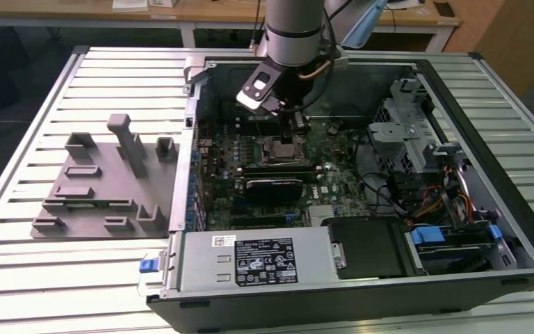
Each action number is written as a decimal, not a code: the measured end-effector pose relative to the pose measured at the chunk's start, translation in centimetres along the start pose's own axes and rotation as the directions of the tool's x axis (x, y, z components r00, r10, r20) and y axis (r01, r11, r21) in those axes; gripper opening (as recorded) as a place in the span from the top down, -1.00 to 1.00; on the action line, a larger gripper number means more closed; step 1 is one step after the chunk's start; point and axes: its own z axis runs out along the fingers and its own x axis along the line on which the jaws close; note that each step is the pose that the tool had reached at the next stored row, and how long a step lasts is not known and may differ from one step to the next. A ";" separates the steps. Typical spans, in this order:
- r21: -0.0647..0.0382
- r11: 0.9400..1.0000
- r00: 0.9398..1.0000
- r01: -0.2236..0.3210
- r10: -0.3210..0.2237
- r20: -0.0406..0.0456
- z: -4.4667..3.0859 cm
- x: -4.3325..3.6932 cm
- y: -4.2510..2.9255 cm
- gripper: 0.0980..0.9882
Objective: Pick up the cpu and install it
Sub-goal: 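Close the cpu cover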
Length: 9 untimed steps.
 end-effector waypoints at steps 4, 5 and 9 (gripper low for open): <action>0.000 0.999 0.999 0.034 -0.034 0.007 0.00 0.00 0.00 0.98; 0.000 0.999 0.999 0.043 -0.043 0.009 0.00 0.00 0.00 0.98; 0.000 0.997 0.997 0.077 -0.077 0.016 -0.01 0.00 0.00 0.98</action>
